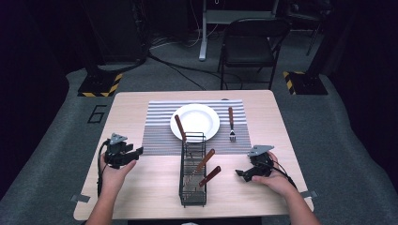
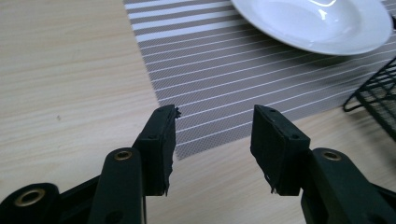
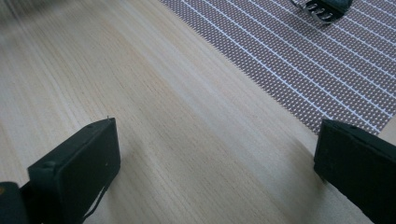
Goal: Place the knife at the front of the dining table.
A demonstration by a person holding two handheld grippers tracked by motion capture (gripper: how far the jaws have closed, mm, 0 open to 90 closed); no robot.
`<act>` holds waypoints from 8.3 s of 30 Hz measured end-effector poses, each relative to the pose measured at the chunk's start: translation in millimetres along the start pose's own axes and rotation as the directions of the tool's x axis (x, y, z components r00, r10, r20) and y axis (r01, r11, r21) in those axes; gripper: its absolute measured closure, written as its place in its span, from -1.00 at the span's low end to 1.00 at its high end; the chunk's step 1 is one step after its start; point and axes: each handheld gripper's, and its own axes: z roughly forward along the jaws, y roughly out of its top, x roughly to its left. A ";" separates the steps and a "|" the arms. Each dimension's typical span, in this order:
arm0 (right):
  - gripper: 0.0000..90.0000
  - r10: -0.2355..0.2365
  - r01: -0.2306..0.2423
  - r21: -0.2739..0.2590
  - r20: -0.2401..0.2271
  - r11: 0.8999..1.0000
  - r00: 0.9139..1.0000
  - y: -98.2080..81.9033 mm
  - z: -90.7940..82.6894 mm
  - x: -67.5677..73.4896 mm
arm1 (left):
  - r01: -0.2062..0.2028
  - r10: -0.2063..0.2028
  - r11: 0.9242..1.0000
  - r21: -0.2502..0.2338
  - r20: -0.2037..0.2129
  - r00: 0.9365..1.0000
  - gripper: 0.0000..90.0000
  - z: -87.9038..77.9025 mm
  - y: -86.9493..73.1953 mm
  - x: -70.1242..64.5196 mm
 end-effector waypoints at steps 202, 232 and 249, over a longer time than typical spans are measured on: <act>-1.00 0.002 -0.002 -0.002 0.003 1.000 1.000 -0.1 0.1 0.2 | -0.140 0.224 0.941 -0.307 0.258 0.940 0.71 -52.8 127.2 -114.1; -1.00 0.002 -0.002 -0.002 0.003 1.000 1.000 -0.1 0.1 0.2 | -0.066 0.103 0.967 -0.246 0.139 0.985 0.71 -26.4 113.7 -63.0; -1.00 0.002 -0.002 -0.003 0.003 1.000 1.000 -0.1 0.1 0.2 | -0.035 0.053 0.977 -0.209 0.081 0.995 0.71 -0.2 92.0 -38.7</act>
